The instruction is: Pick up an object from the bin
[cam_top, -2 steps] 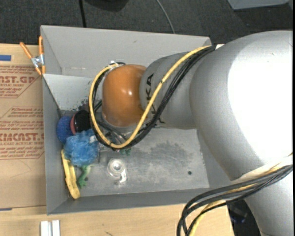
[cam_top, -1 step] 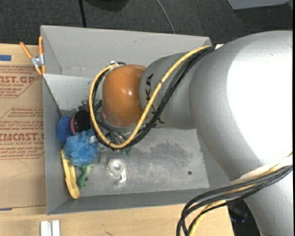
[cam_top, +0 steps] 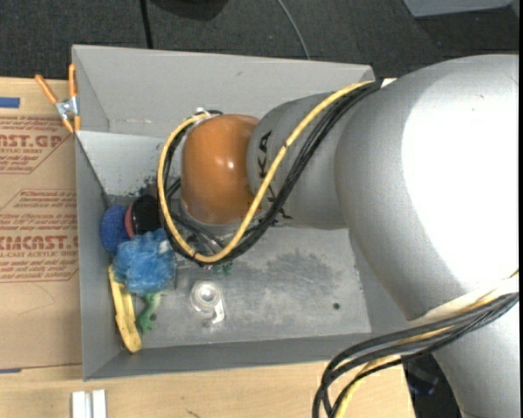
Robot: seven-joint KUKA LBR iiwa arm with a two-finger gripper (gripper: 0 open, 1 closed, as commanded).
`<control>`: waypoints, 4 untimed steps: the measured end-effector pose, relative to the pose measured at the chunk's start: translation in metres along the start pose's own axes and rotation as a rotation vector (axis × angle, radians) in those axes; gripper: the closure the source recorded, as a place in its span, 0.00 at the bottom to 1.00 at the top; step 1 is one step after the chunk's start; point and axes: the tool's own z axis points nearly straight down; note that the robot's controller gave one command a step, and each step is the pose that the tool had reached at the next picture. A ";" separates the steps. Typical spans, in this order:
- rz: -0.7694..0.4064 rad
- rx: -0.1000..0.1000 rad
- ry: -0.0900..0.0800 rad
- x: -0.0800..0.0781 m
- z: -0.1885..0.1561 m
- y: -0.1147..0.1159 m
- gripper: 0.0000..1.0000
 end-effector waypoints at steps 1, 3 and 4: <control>0.000 0.000 0.000 0.000 0.000 0.000 1.00; -0.270 -0.001 -0.003 -0.025 -0.029 0.027 1.00; -0.275 -0.005 -0.011 -0.027 -0.006 0.028 1.00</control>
Offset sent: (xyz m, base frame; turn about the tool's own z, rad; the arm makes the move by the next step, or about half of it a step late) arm 0.0191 0.0299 0.0294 -0.2705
